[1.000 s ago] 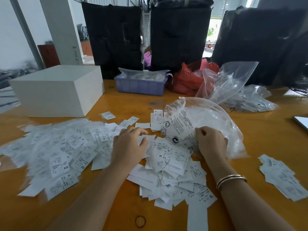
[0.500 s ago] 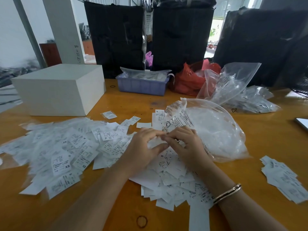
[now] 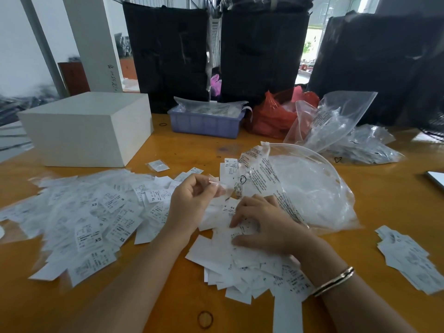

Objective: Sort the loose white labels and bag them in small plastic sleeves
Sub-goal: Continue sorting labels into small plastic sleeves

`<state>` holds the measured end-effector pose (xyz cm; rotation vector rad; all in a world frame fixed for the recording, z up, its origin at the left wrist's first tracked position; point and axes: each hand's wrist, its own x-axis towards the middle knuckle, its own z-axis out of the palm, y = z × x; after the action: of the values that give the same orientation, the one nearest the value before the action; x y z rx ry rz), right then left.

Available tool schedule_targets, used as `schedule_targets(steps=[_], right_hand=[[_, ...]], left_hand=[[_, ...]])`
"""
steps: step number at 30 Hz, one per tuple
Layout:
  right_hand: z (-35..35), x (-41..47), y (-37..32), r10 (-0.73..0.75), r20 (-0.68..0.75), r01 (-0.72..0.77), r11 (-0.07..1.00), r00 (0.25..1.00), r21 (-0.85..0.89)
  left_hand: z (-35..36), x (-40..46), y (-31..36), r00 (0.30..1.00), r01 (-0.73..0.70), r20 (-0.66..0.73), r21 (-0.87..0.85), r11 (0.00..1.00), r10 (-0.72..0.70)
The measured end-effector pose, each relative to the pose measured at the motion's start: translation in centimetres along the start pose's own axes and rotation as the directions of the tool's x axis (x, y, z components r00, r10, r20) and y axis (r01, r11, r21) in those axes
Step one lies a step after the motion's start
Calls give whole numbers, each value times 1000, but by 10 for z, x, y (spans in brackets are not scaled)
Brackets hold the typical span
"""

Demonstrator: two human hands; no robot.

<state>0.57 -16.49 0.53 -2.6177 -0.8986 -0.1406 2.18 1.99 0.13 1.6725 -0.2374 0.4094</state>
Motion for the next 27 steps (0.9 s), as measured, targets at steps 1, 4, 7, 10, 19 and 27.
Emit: schedule_targets(steps=[1,4,7,10,19,27], right_hand=[[0,0,-1,17,-9,-16,999,1000,29],[2,-1,-7,132,-74,-107,954,988,279],[0,-1,-12,216,-167,-81,811,962,579],[0,0,-12,351,-283,18,600,893,800],[-2,0,-6,529,-471,201,488,706,849],[-1,0,-6,521,-482,266,436,704,860]], left_hand=[[0,0,0,1000,3,2,-2,1000,-3],[0,0,0,1000,-19,13,24,1000,18],[0,0,0,999,-36,17,65,997,35],[-1,1,-2,997,-70,27,126,990,67],[4,-6,-1,952,-296,167,315,902,255],[3,-7,1,936,-347,192,356,868,296]])
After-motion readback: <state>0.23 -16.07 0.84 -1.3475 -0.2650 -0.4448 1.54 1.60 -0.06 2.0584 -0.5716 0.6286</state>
